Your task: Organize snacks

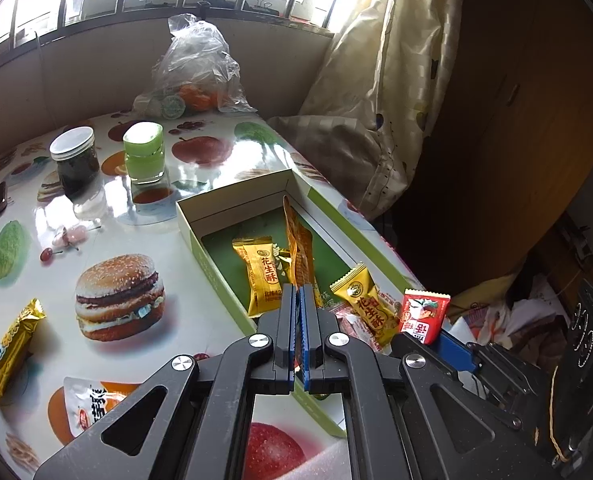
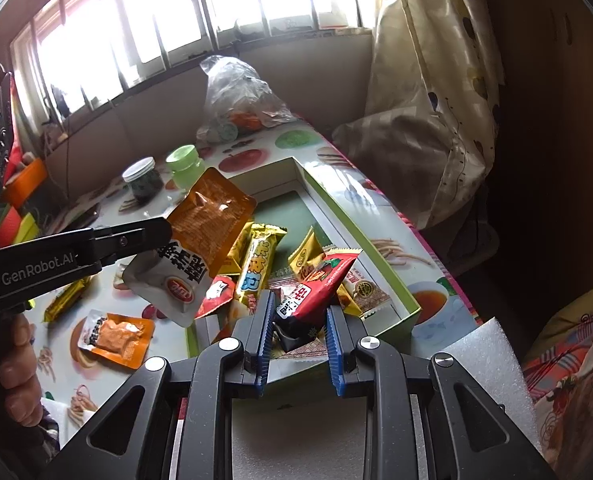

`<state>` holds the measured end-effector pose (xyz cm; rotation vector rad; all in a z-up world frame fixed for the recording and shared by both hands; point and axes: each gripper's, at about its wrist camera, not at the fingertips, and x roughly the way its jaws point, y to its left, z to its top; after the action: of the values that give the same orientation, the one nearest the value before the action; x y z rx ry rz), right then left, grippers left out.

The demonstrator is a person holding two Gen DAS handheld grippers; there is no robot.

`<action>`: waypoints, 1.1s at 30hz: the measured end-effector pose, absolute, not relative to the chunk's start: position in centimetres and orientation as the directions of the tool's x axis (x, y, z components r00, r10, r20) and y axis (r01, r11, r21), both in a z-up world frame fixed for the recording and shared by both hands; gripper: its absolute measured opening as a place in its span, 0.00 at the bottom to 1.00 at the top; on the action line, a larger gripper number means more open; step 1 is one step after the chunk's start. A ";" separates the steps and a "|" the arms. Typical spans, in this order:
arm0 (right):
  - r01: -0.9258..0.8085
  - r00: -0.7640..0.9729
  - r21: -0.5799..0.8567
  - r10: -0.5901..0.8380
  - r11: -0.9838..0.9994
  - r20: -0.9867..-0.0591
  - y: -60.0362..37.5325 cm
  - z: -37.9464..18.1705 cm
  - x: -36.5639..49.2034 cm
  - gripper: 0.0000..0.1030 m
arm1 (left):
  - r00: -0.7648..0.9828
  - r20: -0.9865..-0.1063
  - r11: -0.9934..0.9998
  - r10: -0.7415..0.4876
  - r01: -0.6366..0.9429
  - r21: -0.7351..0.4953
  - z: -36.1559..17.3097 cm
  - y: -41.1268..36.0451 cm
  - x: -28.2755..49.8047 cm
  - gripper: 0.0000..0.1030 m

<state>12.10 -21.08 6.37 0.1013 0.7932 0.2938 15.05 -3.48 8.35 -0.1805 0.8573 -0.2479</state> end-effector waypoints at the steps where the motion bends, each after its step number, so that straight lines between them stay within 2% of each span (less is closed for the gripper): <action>1: -0.221 0.662 0.200 0.297 0.955 -0.688 -21.1 6.3 12.2 0.22 | 0.625 -0.725 0.956 -0.289 0.142 -0.258 8.2 -3.5 15.2 0.02; 33: -0.251 0.631 0.160 0.286 0.955 -0.721 -19.7 3.7 15.2 0.22 | 0.560 -0.775 0.953 -0.294 0.109 -0.283 4.4 -4.2 18.4 0.02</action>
<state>15.21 -19.74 3.74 0.0455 0.8332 0.3075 18.41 -4.18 4.41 -0.2124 0.9491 -0.2394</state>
